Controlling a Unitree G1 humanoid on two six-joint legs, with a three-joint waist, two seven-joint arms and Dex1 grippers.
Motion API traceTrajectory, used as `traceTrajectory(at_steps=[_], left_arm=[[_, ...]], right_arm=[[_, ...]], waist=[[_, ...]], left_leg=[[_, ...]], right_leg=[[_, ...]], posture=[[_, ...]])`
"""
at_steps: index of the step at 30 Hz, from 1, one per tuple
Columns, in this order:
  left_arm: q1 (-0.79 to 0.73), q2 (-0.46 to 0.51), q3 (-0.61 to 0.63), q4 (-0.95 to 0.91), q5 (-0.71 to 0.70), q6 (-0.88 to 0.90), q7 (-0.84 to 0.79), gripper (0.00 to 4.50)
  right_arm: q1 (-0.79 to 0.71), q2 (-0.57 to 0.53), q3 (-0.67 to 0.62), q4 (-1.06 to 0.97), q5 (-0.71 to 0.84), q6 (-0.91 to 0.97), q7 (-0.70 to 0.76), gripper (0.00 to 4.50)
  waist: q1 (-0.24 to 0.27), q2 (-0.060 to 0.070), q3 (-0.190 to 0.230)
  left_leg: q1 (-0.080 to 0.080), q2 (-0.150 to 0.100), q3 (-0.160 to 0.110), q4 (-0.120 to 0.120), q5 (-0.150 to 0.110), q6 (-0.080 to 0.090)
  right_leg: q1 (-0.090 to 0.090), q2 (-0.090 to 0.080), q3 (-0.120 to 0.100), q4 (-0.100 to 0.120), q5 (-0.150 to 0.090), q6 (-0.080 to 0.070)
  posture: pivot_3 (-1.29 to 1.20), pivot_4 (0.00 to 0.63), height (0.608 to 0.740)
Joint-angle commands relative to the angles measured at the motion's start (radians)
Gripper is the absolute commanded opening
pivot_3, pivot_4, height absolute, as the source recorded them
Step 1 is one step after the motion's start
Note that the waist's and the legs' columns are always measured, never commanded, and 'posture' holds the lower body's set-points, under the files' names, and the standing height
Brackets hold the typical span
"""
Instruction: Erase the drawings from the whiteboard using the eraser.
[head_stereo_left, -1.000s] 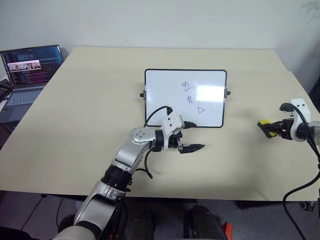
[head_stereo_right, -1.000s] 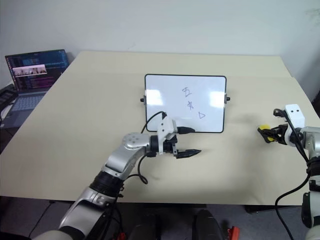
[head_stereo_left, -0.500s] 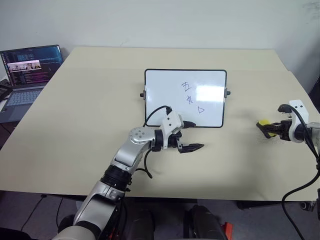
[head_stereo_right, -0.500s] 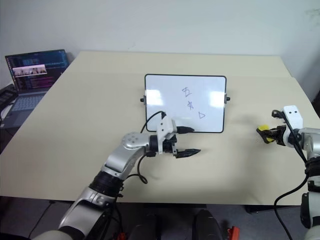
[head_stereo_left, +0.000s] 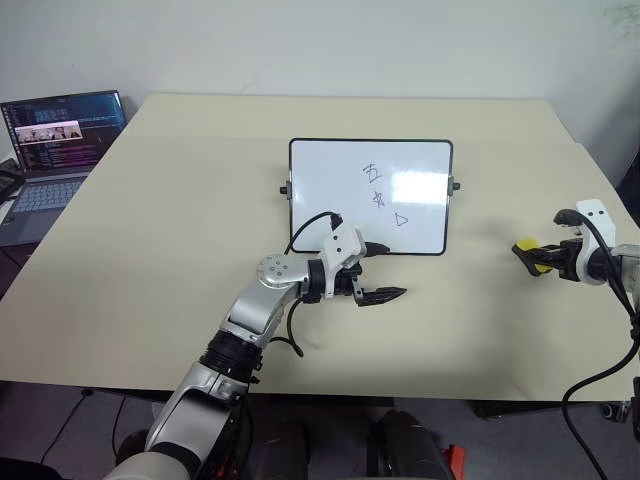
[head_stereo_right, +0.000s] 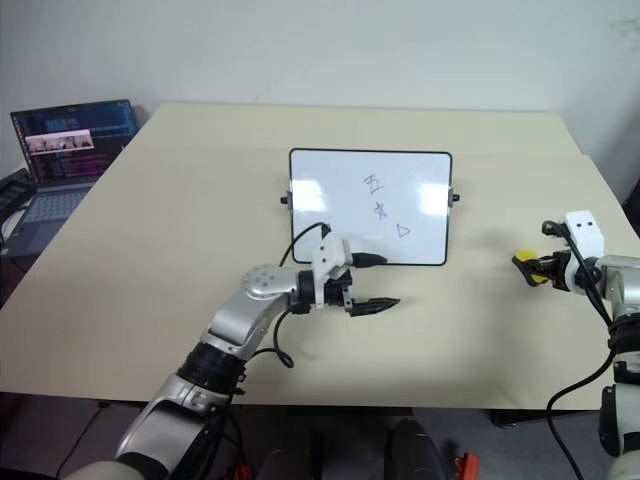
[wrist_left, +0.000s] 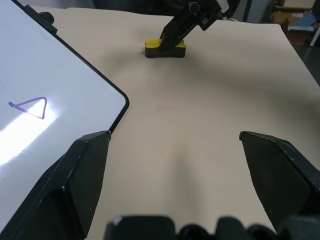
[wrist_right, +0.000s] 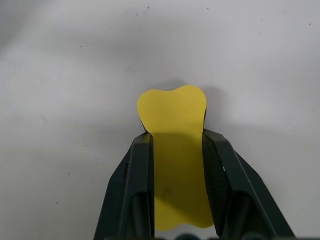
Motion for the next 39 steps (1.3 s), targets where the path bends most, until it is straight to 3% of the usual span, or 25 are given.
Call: traceTrajectory(at_steps=[1,13,20,26,30,34,39], left_arm=[[-0.016,0.007,0.031,-0.042,-0.007,-0.007,0.001,4.5],[-0.063,0.148,0.176,-0.01,-0.015,-0.014,0.007,4.5],[-0.071,0.264,0.288,-0.03,-0.029,-0.006,0.03,4.5],[-0.085,0.284,0.333,-0.019,-0.022,0.001,0.078,4.5],[-0.075,0.28,0.321,-0.029,-0.009,-0.002,0.096,4.5],[-0.066,0.286,0.292,-0.023,0.037,-0.02,0.116,4.5],[-0.06,0.282,0.291,-0.03,0.039,-0.018,0.122,4.5]], right_arm=[[0.018,-0.007,-0.017,-0.059,0.008,0.016,0.003,0.99],[0.087,-0.023,-0.099,-0.435,0.095,0.199,-0.043,0.99],[0.016,0.013,-0.127,-0.632,0.145,0.295,-0.125,0.99],[-0.189,0.133,-0.065,-0.661,0.151,0.291,-0.207,0.98],[-0.322,0.321,-0.013,-0.608,0.116,0.207,-0.321,0.98],[-0.373,0.494,0.088,-0.534,0.046,0.112,-0.408,0.98],[-0.409,0.585,0.184,-0.422,-0.04,0.003,-0.448,0.98]], waist=[[0.0,0.0,0.0],[-0.004,0.0,0.0],[-0.008,0.0,0.0],[-0.01,0.0,0.0],[-0.012,0.0,0.0],[-0.015,0.0,0.0],[-0.006,0.0,0.0]], left_leg=[[0.0,0.0,0.0,0.0,0.0,0.0],[0.0,0.0,-0.001,0.0,0.0,0.0],[0.0,0.0,-0.001,0.0,0.0,0.0],[-0.001,0.0,-0.002,0.0,0.0,0.0],[-0.002,0.0,-0.002,-0.001,0.0,0.0],[-0.001,0.001,-0.002,-0.002,0.0,0.0],[-0.004,0.0,-0.003,-0.002,0.0,0.0]], right_leg=[[0.0,0.0,0.0,0.0,0.0,0.0],[0.0,0.0,-0.001,0.0,0.0,0.0],[-0.001,0.0,-0.001,0.0,0.0,0.0],[-0.001,0.0,-0.002,0.001,0.0,0.0],[-0.002,0.0,-0.002,0.0,0.0,0.0],[-0.003,0.001,-0.002,0.002,0.0,0.0],[-0.004,0.0,-0.003,0.001,0.0,-0.001]], posture=[[0.0,0.15,0.74],[0.0,0.15,0.74],[0.0,0.15,0.74],[0.0,0.15,0.74],[0.0,0.15,0.74],[0.0,0.15,0.74],[0.0,0.15,0.74]])
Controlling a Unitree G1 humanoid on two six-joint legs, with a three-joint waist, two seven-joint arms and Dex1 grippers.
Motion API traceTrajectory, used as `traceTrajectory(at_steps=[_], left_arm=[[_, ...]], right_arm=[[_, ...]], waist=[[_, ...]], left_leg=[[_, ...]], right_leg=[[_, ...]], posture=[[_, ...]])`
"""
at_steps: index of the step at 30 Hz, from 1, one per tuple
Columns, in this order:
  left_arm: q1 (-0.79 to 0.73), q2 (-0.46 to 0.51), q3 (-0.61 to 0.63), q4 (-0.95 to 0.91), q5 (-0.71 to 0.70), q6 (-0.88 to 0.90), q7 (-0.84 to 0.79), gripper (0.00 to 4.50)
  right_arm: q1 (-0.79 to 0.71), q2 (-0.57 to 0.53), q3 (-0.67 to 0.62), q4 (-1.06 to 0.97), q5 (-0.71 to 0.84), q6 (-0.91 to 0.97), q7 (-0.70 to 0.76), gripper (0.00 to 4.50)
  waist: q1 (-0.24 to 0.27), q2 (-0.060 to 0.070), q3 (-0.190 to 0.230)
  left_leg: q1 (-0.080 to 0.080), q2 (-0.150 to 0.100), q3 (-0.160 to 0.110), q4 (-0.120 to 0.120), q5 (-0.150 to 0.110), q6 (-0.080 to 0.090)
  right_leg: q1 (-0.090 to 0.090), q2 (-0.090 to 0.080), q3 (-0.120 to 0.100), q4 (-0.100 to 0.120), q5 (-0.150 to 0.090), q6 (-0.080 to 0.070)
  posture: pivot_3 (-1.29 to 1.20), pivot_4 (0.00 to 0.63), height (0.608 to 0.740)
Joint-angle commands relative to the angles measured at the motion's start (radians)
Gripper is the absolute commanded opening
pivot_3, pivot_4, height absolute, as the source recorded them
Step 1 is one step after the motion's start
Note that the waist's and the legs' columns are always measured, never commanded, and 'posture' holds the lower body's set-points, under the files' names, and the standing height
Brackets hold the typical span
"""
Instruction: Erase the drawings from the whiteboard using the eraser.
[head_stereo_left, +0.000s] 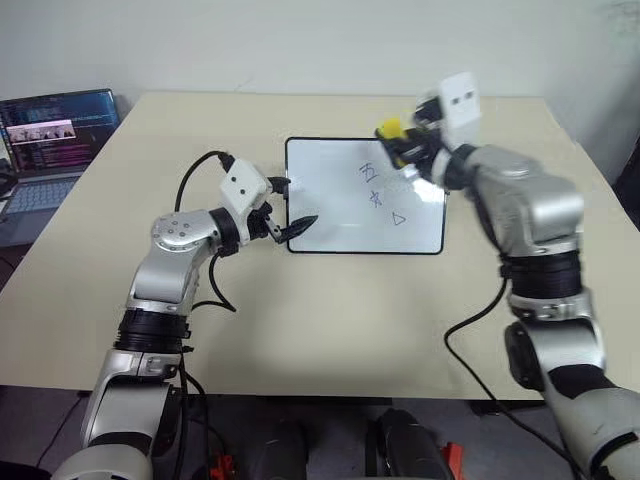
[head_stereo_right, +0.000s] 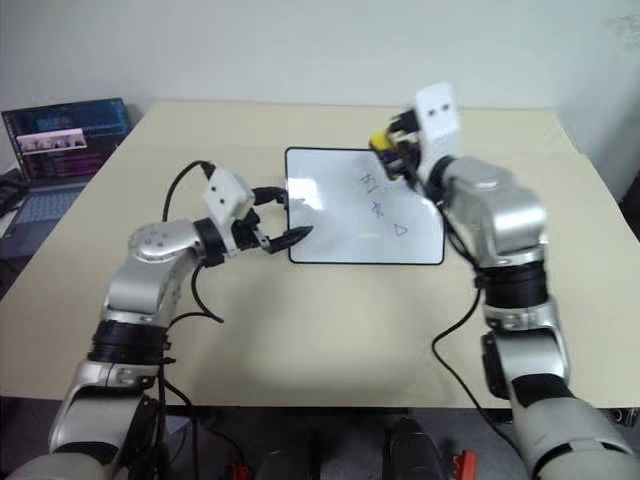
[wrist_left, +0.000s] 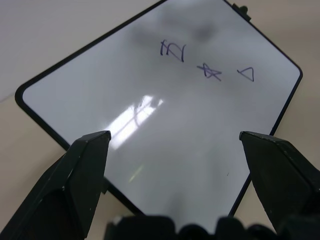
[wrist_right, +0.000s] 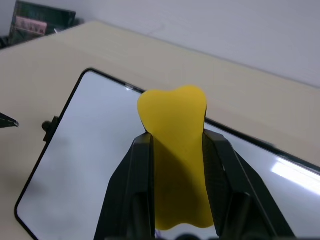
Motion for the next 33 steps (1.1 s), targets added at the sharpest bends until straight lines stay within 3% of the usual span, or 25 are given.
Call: traceTrajectory(at_steps=[1,14,33], left_arm=[[-0.003,0.008,0.014,-0.035,0.002,-0.013,0.014,4.5],[0.032,0.013,0.012,-0.083,0.0,0.011,0.024,4.5],[0.04,0.015,0.017,-0.098,-0.005,0.017,0.021,4.5]], right_arm=[[-0.06,0.024,0.024,0.045,-0.052,-0.082,-0.025,0.98],[-0.093,0.034,0.048,0.259,-0.179,-0.174,-0.06,0.98],[-0.117,0.079,0.041,0.529,-0.237,-0.416,-0.105,0.98]], waist=[[0.001,0.0,0.0],[-0.005,0.0,0.0],[-0.007,0.0,0.0]], left_leg=[[0.0,0.0,0.0,0.0,0.0,0.0],[0.0,0.0,0.0,0.0,0.0,0.0],[0.003,0.0,0.0,0.0,0.0,0.0]], right_leg=[[0.0,0.0,0.0,0.0,0.0,0.0],[-0.001,0.0,0.0,0.001,0.0,0.0],[0.002,0.0,0.0,0.002,0.0,0.0]], posture=[[0.0,0.15,0.74],[0.0,0.15,0.74],[0.0,0.15,0.74]])
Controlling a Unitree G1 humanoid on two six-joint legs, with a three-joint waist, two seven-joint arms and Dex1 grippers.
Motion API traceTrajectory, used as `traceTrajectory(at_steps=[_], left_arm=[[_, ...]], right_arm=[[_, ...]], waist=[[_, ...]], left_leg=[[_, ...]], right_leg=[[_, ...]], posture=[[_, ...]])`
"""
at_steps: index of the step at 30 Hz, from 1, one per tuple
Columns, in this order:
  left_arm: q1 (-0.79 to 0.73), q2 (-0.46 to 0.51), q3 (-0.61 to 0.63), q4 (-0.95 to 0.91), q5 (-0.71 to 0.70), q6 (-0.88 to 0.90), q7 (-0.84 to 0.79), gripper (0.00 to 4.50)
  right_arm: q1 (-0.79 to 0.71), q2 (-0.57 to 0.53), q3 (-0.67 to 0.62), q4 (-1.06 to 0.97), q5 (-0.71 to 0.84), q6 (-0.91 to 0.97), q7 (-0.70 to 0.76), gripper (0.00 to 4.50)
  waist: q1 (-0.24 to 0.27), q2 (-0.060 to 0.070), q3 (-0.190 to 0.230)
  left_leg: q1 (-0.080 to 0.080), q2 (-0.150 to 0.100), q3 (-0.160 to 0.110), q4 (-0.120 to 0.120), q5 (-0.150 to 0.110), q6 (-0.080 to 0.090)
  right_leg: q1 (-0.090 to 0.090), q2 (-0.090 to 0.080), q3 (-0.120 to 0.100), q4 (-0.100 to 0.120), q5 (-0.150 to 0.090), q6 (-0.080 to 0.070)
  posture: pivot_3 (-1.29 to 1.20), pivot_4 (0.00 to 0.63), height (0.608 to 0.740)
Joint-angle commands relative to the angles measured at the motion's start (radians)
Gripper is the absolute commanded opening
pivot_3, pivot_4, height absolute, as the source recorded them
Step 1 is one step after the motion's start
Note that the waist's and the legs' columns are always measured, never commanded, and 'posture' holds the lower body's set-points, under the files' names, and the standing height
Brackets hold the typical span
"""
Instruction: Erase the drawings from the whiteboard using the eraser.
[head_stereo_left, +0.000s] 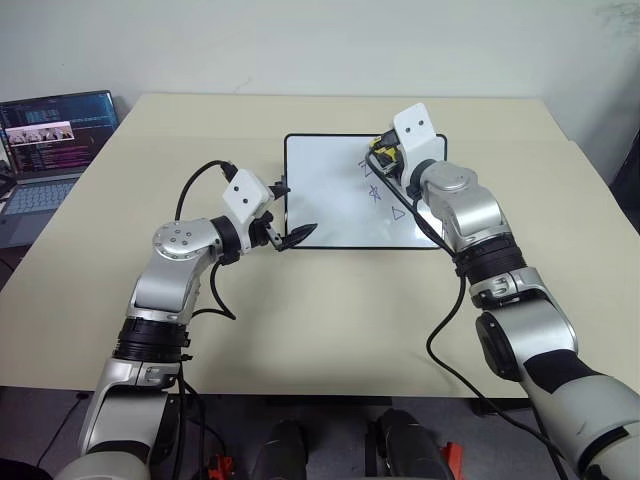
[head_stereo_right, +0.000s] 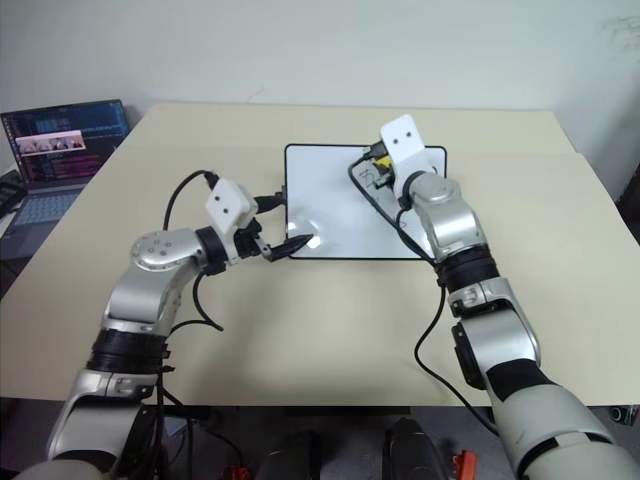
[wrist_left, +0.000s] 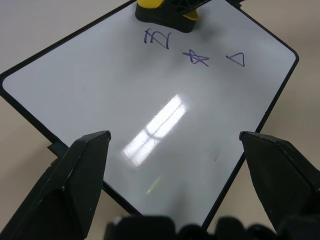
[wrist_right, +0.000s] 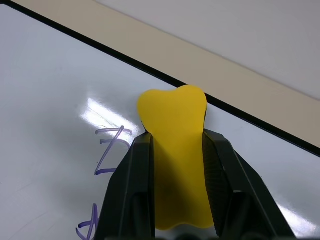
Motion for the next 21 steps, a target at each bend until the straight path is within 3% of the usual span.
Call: traceTrajectory(at_steps=[1,21], left_arm=[[-0.001,0.013,0.017,-0.052,-0.006,-0.003,0.006,4.5],[0.02,0.032,0.029,-0.076,-0.008,0.011,0.011,4.5]], right_arm=[[-0.011,0.008,0.002,0.029,-0.023,-0.016,-0.008,0.98],[0.061,0.185,0.096,0.027,-0.077,-0.058,0.058,0.98]], waist=[[0.0,0.0,0.0],[-0.031,0.0,0.0]], left_leg=[[0.0,0.0,0.0,0.0,0.0,0.0],[0.002,0.001,0.0,0.0,0.0,0.0]], right_leg=[[0.0,0.0,0.0,0.0,0.0,0.0],[0.001,0.001,0.001,0.002,0.001,-0.001]], posture=[[0.0,0.15,0.74],[0.0,0.15,0.74]])
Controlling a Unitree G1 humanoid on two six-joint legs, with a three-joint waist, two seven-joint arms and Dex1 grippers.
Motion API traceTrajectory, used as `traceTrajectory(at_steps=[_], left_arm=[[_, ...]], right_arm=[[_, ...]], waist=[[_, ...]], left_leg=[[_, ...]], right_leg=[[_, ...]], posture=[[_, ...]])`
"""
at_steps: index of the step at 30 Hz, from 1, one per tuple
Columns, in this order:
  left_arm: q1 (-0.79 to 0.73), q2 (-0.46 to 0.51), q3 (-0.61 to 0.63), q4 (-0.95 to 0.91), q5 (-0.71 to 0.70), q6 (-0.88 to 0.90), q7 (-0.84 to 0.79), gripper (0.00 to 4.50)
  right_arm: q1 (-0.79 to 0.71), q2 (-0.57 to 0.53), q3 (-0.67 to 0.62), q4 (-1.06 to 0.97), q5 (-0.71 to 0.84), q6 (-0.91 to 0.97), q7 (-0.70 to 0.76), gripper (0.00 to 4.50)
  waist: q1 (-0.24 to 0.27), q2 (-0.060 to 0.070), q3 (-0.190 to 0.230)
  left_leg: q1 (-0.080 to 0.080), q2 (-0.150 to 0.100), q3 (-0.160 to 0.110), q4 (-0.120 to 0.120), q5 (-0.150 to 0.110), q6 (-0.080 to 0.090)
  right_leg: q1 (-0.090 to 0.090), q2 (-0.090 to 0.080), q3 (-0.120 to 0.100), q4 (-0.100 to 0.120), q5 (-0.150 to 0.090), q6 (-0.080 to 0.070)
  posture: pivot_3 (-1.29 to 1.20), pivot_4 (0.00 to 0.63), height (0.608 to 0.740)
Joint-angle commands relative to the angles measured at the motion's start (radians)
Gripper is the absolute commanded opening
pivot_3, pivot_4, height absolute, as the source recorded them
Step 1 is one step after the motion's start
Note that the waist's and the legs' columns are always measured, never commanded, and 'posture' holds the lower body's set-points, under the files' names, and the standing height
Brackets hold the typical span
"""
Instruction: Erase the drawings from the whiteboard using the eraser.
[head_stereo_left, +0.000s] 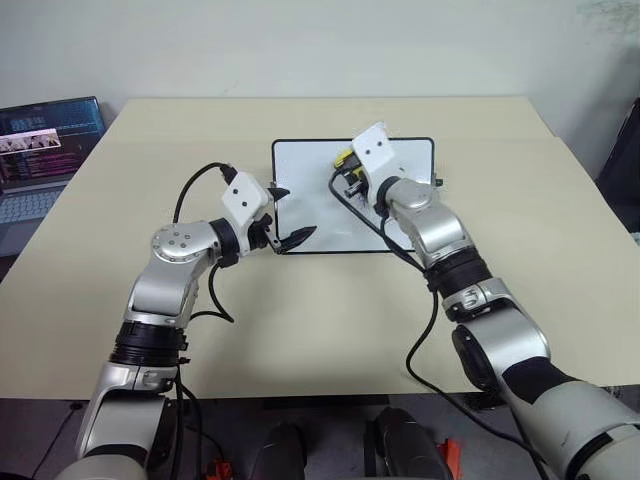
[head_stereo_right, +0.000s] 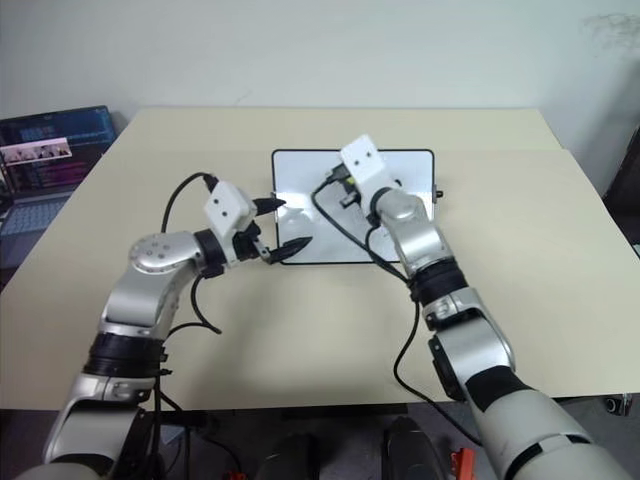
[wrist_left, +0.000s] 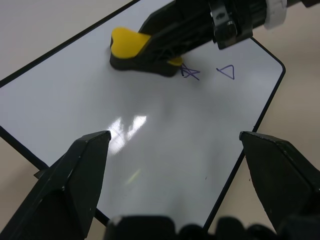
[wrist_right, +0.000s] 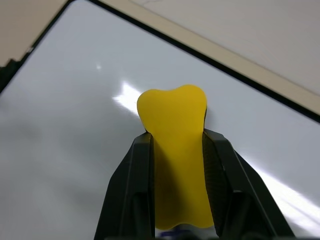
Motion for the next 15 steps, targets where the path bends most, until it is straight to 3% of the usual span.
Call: traceTrajectory(at_steps=[1,15], left_arm=[[0.0,0.018,0.029,-0.047,-0.008,0.0,0.011,4.5],[-0.006,0.02,0.028,-0.045,-0.008,0.004,0.01,4.5]], right_arm=[[0.023,0.026,0.019,0.016,-0.008,0.008,0.017,0.98],[-0.039,-0.085,-0.045,0.124,-0.03,-0.04,-0.055,0.98]], waist=[[0.0,0.0,0.0],[0.029,-0.001,0.0]], left_leg=[[0.0,0.0,0.0,0.0,0.0,0.0],[0.0,0.0,-0.001,0.001,0.001,0.0]], right_leg=[[0.0,0.0,0.0,0.0,0.0,0.0],[0.002,0.0,-0.001,-0.001,0.001,0.001]], posture=[[0.0,0.15,0.74],[0.0,0.15,0.74]])
